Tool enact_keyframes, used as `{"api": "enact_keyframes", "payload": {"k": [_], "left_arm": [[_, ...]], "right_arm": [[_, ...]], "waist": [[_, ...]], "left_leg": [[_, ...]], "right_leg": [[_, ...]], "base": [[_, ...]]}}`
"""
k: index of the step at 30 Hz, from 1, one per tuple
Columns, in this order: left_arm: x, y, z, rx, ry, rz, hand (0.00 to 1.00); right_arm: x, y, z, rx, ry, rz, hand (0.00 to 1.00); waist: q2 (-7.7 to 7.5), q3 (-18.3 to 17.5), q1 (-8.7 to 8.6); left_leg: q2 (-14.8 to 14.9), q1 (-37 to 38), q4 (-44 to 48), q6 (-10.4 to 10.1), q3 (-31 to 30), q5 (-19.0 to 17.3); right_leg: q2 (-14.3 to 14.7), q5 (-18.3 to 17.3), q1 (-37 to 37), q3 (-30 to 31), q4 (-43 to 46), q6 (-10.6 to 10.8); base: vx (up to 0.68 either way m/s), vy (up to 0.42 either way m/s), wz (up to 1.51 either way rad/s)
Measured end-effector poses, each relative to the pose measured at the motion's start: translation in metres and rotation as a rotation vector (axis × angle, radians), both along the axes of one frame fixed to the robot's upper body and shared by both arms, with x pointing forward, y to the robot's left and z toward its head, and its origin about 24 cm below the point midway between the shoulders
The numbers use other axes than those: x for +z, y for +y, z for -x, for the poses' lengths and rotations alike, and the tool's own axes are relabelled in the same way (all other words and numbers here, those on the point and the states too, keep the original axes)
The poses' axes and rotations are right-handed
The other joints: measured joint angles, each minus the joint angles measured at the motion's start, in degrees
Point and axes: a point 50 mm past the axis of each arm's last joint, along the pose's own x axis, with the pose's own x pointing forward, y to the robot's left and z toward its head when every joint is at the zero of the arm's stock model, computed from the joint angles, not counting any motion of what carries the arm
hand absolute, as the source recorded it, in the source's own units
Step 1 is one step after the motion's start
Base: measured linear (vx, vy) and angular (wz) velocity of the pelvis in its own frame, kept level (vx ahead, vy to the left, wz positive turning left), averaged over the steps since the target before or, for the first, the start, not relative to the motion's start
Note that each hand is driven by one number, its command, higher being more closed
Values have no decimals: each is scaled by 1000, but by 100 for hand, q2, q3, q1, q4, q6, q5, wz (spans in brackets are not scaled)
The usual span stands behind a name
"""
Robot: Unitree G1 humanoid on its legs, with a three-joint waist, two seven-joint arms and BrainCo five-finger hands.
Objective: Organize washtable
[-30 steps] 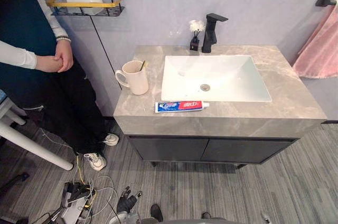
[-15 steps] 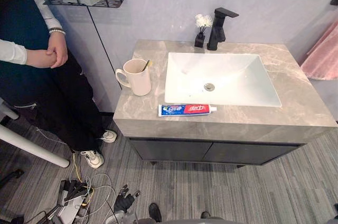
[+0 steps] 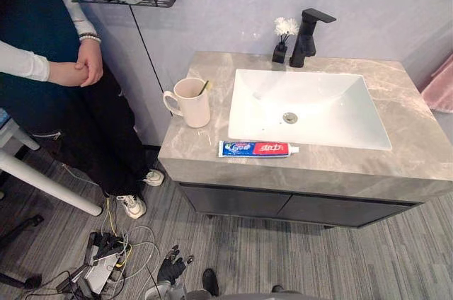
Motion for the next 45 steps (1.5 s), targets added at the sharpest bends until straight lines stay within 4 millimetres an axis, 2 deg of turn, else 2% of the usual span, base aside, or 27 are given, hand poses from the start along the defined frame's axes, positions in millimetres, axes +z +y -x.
{"api": "enact_keyframes", "payload": {"k": [7, 9, 11, 12, 15, 27, 33, 36, 42, 45], "left_arm": [[1, 0, 0, -52, -7, -1, 0], [1, 4, 0, -76, -7, -8, 0], [2, 5, 0, -95, -6, -15, 0], [2, 7, 1, -97, -5, -20, 0], [4, 11, -2, -107, -24, -27, 0], [6, 11, -5, -143, -48, -33, 0], [9, 13, -11, -145, -72, -39, 0], [11, 14, -16, -148, -84, -44, 0], [15, 16, -22, -152, -111, -53, 0], [16, 16, -26, -155, -118, -53, 0]], "right_arm": [[-11, 34, -26, 263, 200, 152, 0], [-20, 42, -37, 325, 275, 189, 0], [-23, 47, -41, 360, 299, 195, 0], [-24, 52, -45, 387, 314, 211, 0], [-22, 56, -51, 448, 372, 283, 0], [-14, 75, -65, 573, 443, 433, 0], [-21, 85, -65, 626, 472, 459, 0], [-26, 89, -65, 635, 498, 493, 0], [-8, 98, -76, 649, 433, 533, 0], [-6, 100, -78, 656, 427, 544, 0]], "waist": [[-12, 13, 11], [-110, 70, 30], [-143, 89, 38], [-215, 130, 38], [-290, 171, 42], [-344, 281, 62], [-415, 423, 125], [-474, 471, 184], [-576, 533, 233], [-589, 540, 338]], "left_leg": [[-111, -159, 1, 86, -107, 58], [-137, -179, 3, 128, -145, 88], [-139, -192, 3, 129, -167, 89], [-142, -212, 3, 129, -185, 89], [-161, -270, 5, 141, -250, 98], [-122, -430, 0, 105, -294, 132], [-133, -536, 1, 80, -333, 160], [-156, -594, 3, 142, -423, 203], [-170, -724, 38, 226, -542, 282], [-144, -749, 37, 226, -536, 285]], "right_leg": [[-96, 19, -97, -100, -22, 55], [-113, 48, -85, -148, -26, 75], [-112, 51, -83, -173, -32, 77], [-110, 54, -86, -188, -42, 82], [-116, 80, -86, -277, -77, 85], [-75, 167, -187, -322, -103, 61], [-83, 180, -297, -365, -105, 63], [-89, 180, -299, -454, -125, 63], [-86, 196, -364, -581, -103, 43], [-72, 215, -389, -573, -48, 16]], "base": [[-11, 47, 10], [48, 34, 13], [28, 11, 7], [32, 9, 9], [35, 16, 12], [1, 7, 2], [-27, 23, 4], [24, 15, 16], [39, 5, 12], [9, 1, -1]]}}
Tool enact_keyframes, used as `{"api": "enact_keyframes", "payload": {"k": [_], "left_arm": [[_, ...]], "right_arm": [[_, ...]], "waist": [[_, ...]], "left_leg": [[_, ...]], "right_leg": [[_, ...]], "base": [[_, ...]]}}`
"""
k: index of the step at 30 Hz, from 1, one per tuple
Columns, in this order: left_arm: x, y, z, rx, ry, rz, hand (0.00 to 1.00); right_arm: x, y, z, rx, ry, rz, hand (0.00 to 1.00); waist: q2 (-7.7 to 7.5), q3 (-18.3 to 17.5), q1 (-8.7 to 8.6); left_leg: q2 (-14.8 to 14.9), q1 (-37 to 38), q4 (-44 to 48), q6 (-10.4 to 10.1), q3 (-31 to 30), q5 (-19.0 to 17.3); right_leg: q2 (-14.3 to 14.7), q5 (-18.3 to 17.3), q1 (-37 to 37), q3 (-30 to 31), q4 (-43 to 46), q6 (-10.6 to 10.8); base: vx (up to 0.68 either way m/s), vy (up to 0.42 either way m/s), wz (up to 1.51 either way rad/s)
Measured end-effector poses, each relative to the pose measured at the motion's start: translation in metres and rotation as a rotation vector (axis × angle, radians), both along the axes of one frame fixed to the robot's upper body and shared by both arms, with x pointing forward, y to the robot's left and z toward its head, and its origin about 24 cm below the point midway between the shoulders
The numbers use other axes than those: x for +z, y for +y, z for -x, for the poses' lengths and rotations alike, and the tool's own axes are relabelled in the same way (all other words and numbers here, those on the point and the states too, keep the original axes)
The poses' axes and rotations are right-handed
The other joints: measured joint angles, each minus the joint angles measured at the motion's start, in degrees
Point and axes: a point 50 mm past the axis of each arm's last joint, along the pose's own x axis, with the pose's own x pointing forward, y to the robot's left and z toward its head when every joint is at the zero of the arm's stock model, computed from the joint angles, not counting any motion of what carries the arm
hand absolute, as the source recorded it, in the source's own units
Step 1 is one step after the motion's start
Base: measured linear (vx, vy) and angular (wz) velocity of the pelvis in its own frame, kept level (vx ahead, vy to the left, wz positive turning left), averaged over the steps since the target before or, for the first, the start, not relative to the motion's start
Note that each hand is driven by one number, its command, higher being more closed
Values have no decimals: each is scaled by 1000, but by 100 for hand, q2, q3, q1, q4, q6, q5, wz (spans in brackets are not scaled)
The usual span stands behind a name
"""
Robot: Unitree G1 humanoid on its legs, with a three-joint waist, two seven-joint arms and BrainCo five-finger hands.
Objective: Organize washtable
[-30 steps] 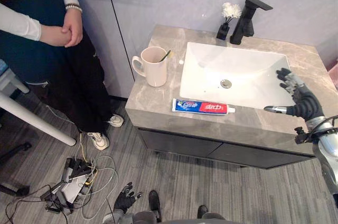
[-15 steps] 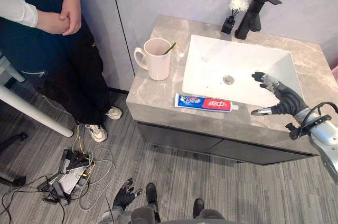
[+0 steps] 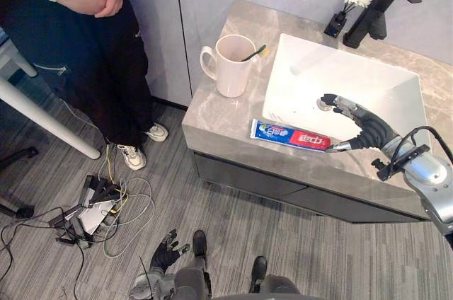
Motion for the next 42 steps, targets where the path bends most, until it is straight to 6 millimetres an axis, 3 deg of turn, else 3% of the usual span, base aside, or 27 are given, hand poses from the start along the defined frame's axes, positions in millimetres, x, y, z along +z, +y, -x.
{"api": "enact_keyframes", "payload": {"k": [4, 19, 42], "left_arm": [[0, 0, -1, -1, -5, 0, 0], [1, -1, -2, 17, -9, 15, 0], [6, 2, -9, 26, -42, 7, 0]], "right_arm": [[1, 1, -1, 5, -5, 1, 0], [0, 8, -4, 16, -10, 28, 0], [-1, 7, -10, -4, -11, 37, 0]], "waist": [[5, 2, 17], [91, 92, 11], [-39, 215, 82]], "left_leg": [[67, -54, -33, 9, -33, 10], [277, -243, -36, -146, 20, 170], [358, -391, -36, -125, 87, 234]], "right_leg": [[58, 74, -84, 43, 65, -99], [226, 64, -289, 106, 23, -153], [321, 195, -401, 145, -122, -215]], "base": [[-27, 13, 0], [-35, -8, -4], [5, 0, -2]]}}
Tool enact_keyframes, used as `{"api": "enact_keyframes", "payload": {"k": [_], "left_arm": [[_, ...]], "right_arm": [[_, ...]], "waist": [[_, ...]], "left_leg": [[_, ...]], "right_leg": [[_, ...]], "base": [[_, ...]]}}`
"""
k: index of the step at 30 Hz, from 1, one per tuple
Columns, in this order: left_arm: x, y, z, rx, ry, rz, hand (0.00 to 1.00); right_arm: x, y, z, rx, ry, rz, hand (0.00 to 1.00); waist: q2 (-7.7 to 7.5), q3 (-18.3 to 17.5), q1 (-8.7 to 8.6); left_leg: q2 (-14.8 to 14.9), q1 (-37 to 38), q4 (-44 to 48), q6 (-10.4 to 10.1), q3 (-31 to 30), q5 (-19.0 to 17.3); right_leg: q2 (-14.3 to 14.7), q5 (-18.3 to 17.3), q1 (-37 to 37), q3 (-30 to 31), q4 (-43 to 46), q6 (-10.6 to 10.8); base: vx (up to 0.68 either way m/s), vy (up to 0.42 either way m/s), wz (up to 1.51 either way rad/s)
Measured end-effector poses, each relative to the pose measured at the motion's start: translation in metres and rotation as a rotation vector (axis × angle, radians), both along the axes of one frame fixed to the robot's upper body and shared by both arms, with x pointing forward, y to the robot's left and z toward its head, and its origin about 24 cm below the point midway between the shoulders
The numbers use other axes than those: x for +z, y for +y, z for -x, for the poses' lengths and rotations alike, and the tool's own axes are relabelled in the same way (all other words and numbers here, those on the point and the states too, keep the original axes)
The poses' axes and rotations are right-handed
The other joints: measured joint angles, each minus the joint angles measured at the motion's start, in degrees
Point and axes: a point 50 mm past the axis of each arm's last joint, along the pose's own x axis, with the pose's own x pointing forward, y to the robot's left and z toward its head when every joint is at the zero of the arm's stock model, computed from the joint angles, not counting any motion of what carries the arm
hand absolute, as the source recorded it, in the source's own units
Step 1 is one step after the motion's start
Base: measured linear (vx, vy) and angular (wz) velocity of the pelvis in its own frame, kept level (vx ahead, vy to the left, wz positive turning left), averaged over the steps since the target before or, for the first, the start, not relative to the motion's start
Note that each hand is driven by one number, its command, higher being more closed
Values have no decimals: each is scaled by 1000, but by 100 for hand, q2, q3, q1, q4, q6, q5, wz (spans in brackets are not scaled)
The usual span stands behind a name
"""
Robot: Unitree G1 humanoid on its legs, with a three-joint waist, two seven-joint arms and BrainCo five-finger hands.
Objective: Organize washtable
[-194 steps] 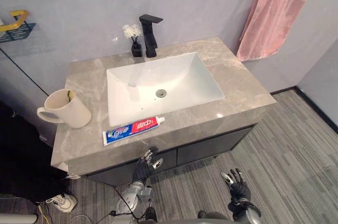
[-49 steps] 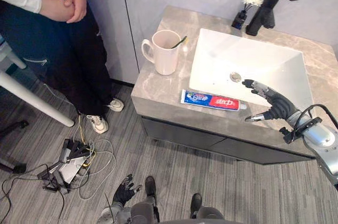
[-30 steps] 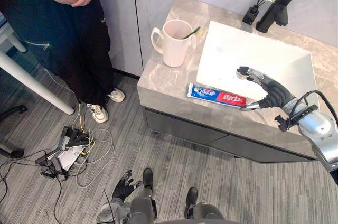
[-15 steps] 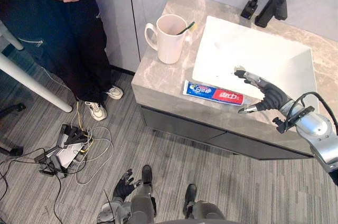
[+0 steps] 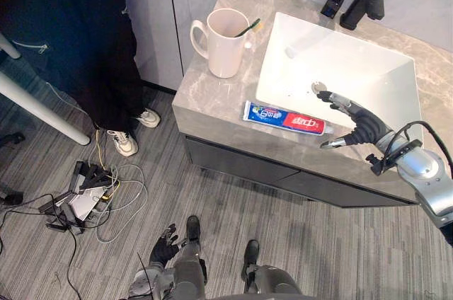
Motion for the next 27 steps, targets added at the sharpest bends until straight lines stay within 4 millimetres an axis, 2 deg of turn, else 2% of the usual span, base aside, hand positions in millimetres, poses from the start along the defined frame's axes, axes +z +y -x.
{"api": "enact_keyframes", "payload": {"k": [5, 18, 19, 25, 27], "left_arm": [[4, 0, -5, 8, -30, -2, 0], [11, 3, -16, 26, -77, 3, 0], [11, 3, -17, 28, -79, 2, 0], [15, 3, -22, 41, -104, -6, 0], [17, 3, -25, 42, -116, -5, 0]], "right_arm": [[3, 1, -1, 3, -10, 0, 0], [12, 5, -9, -1, -48, -4, 0], [15, 6, -10, 2, -59, -4, 100], [16, 7, -10, 3, -69, -7, 100], [23, 7, -12, -10, -98, -14, 100]], "waist": [[-37, 72, 98], [-99, 397, 104], [-96, 420, 93], [-114, 527, 81], [-119, 579, 91]], "left_leg": [[0, -101, 1, 4, -25, 5], [-1, -282, 1, 20, -50, 28], [-1, -293, 2, 20, -50, 29], [8, -351, 1, 10, -72, 35], [19, -402, 2, -4, -89, 46]], "right_leg": [[4, 2, -89, -26, 4, -1], [4, 3, -288, -26, 48, -2], [5, 4, -299, -27, 50, -3], [16, 5, -349, -37, 61, -5], [27, 14, -395, -46, 64, -18]], "base": [[19, 2, 3], [6, 2, 0], [0, 0, 0], [0, 0, 0], [0, 7, 4]]}}
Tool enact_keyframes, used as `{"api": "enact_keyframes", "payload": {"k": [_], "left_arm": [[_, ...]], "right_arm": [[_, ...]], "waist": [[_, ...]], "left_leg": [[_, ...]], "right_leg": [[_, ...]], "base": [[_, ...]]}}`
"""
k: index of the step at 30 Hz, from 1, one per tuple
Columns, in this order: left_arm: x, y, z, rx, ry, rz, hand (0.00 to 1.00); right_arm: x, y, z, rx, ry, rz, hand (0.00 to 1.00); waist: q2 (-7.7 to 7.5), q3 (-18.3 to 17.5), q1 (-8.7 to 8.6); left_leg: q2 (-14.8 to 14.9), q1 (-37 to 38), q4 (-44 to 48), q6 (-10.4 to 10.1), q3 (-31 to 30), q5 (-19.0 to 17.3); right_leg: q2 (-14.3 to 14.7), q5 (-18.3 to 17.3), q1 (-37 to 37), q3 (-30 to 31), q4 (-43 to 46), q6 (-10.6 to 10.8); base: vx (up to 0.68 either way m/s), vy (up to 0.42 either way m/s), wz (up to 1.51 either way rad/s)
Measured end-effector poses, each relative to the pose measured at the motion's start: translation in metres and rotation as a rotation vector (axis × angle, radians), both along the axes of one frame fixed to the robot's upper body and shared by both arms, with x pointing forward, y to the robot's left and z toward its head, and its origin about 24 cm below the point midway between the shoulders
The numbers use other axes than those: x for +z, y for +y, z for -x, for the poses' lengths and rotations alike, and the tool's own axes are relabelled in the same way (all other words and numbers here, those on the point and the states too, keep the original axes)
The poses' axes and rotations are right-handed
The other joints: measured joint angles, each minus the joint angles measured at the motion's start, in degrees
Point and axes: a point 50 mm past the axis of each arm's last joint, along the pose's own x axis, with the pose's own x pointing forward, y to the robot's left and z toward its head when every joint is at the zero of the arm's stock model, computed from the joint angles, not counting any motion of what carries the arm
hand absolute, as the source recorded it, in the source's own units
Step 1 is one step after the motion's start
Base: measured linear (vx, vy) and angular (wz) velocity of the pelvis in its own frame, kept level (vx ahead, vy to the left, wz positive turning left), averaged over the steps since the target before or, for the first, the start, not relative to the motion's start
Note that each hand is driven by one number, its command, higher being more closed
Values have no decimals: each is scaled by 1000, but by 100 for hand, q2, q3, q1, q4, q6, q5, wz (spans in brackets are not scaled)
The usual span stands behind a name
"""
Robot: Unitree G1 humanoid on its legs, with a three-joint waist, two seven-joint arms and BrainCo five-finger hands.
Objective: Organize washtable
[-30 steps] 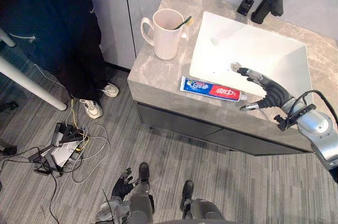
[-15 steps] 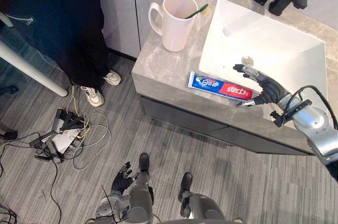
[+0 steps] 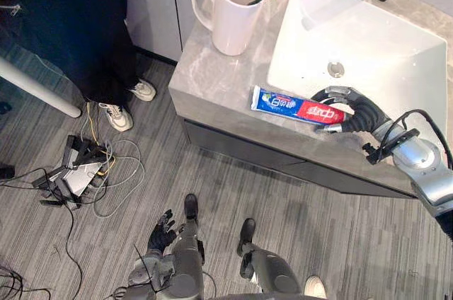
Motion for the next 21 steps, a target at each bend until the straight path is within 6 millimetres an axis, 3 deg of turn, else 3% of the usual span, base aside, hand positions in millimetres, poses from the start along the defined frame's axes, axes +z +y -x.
{"api": "enact_keyframes", "payload": {"k": [9, 21], "left_arm": [[5, -3, -5, -5, -32, 6, 0], [5, -1, -6, 45, -42, 38, 0]], "right_arm": [[13, 2, -3, 5, -43, -2, 100], [12, 1, -5, -3, -21, 21, 100]], "waist": [[-12, 54, 144], [-3, 51, 155]], "left_leg": [[5, -19, 35, -8, -42, 8], [6, 172, 33, -14, -39, 3]], "right_leg": [[13, -1, 4, -10, -14, -1], [9, -1, 192, -8, -8, -2]], "base": [[43, 0, 2], [3, 0, 0]]}}
